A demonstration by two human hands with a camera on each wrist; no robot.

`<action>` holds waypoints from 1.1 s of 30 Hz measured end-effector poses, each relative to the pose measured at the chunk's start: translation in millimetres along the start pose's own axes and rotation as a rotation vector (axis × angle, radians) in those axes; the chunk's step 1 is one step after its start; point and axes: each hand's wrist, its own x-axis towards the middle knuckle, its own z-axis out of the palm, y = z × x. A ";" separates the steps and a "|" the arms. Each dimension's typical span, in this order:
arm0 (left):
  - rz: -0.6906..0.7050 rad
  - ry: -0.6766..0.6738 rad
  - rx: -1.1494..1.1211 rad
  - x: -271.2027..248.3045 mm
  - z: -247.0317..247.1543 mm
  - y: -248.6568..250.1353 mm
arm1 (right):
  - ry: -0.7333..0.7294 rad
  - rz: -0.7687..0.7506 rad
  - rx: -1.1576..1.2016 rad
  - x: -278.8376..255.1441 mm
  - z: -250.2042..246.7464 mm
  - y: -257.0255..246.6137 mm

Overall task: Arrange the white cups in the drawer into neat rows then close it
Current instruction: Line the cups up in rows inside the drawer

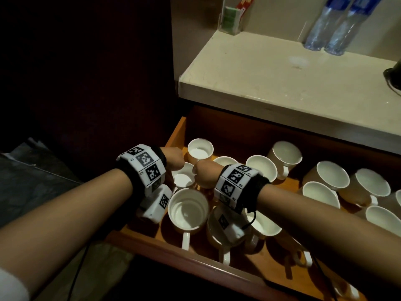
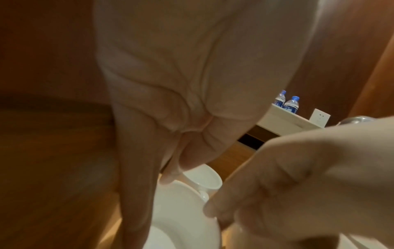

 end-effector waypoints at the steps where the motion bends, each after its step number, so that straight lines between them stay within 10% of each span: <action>1: -0.015 0.023 -0.054 -3.1 0.7 2.0 | 0.010 0.004 0.002 1.5 0.1 0.9; 24: 0.097 -0.043 -0.312 -10.8 -5.9 12.1 | -0.052 -0.080 0.085 -44.0 -26.3 49.1; 33: 0.110 -0.163 -0.057 -17.4 7.3 27.9 | -0.164 -0.158 -0.187 -75.7 -4.7 64.7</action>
